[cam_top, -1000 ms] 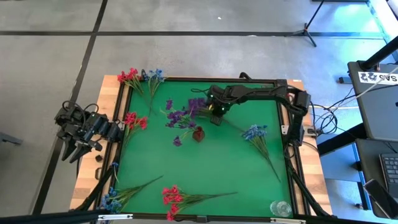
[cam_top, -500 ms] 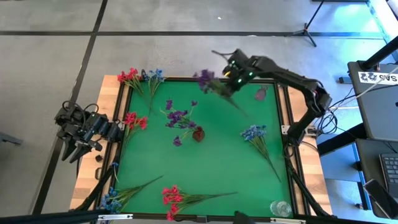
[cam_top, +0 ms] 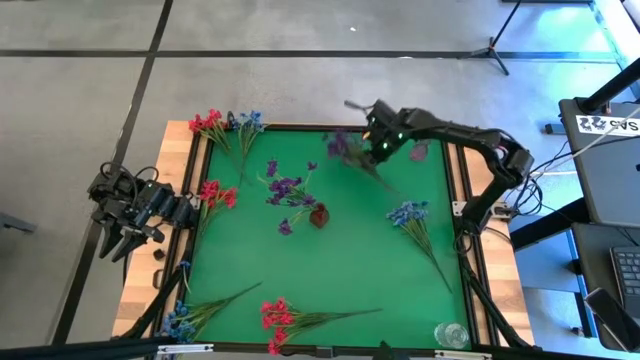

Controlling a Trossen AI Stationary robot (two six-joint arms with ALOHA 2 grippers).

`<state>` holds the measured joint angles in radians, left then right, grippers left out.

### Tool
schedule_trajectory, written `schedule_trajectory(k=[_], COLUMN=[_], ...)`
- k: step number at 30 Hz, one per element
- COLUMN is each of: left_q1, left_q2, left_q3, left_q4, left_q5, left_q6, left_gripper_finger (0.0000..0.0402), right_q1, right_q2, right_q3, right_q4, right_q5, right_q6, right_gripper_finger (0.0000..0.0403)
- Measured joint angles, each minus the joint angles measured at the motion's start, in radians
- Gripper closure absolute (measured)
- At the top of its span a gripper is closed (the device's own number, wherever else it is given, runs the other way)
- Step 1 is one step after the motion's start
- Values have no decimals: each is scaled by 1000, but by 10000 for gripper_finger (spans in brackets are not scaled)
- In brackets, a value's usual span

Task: Sort flowers into vase by color
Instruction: Put the left violet flowers into the red vase

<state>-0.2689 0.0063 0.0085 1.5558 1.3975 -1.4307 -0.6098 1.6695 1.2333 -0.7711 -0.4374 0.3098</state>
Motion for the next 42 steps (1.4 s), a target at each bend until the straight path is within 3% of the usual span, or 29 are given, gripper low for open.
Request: schedule_trajectory(k=[8,11,14,17,21,37,42], left_q1=[0,0,0,0,0,0,0], left_q2=[0,0,0,0,0,0,0], left_q3=[0,0,0,0,0,0,0], left_q4=[0,0,0,0,0,0,0], left_q5=[0,0,0,0,0,0,-1], left_q6=[0,0,0,0,0,0,0], left_gripper_finger=[240,240,240,240,240,240,240], right_q1=[127,178,221,257,301,310,310], right_q2=[1,1,1,1,18,240,238], right_q3=[-33,-33,-33,-33,-33,-31,-31], right_q4=[12,-1,-28,-21,40,139,148], right_q5=[-156,-42,185,230,364,422,447], right_q6=[3,-45,-105,-136,-163,-156,-126], right_gripper_finger=[210,196,195,200,208,211,254])
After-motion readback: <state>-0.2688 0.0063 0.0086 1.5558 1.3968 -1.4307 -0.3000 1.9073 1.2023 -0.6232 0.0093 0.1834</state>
